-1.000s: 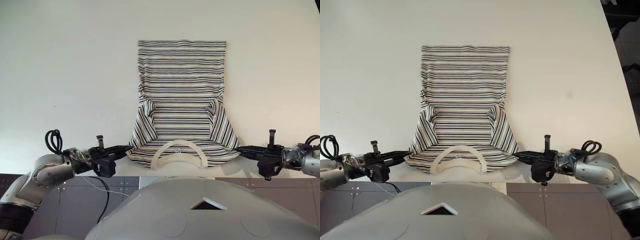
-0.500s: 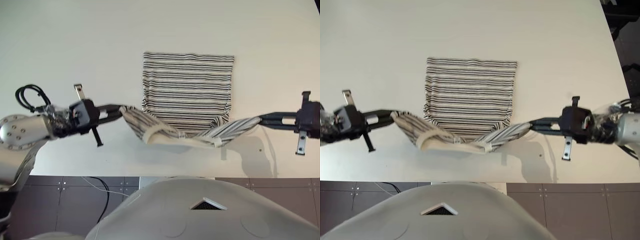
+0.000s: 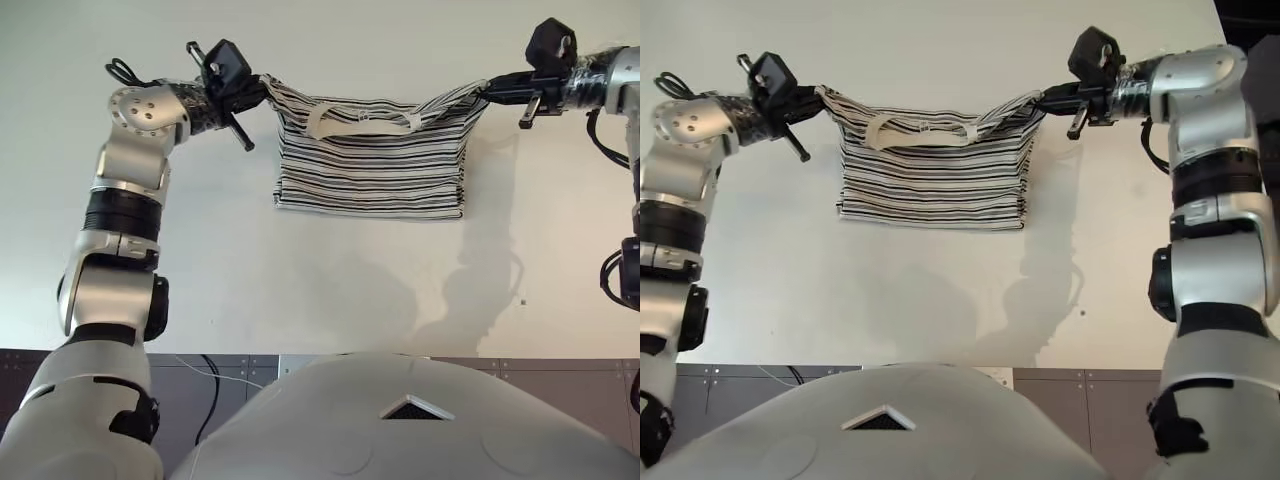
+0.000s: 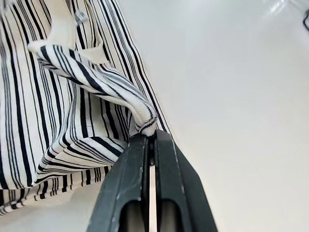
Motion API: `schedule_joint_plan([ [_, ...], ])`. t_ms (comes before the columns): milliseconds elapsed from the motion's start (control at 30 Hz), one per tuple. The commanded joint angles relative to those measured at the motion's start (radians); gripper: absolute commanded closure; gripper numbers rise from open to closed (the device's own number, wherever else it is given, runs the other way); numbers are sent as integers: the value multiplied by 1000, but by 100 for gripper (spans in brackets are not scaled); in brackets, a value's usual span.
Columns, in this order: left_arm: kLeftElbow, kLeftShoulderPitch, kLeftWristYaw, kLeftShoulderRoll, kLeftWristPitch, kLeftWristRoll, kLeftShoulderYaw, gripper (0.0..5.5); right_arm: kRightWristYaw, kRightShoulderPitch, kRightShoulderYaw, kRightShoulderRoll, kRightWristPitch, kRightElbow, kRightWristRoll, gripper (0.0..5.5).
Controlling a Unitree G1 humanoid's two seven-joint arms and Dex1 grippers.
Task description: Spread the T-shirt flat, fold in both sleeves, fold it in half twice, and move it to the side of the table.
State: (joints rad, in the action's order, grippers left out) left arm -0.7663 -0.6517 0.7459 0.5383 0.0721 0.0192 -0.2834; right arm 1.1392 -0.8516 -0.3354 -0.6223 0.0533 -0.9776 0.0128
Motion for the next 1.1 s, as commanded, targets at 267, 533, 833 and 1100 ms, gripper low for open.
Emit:
schedule_joint_plan([
  [267, -477, -207, -325, -89, 78, 12, 243, 412, -415, -25, 243, 119, -69, -260, 18, 357],
  [533, 223, 212, -153, -66, 218, -111, 55, 412, -207, 150, 283, 191, -13, 175, 141, 307],
  [833, 762, 569, -143, -40, 120, -313, -102, 412, 194, 315, 166, 89, -121, 527, 201, 307],
  [1100, 521, 530, -160, -23, 150, -457, -195, 412, 55, 180, 109, 232, -62, 158, 70, 307],
])
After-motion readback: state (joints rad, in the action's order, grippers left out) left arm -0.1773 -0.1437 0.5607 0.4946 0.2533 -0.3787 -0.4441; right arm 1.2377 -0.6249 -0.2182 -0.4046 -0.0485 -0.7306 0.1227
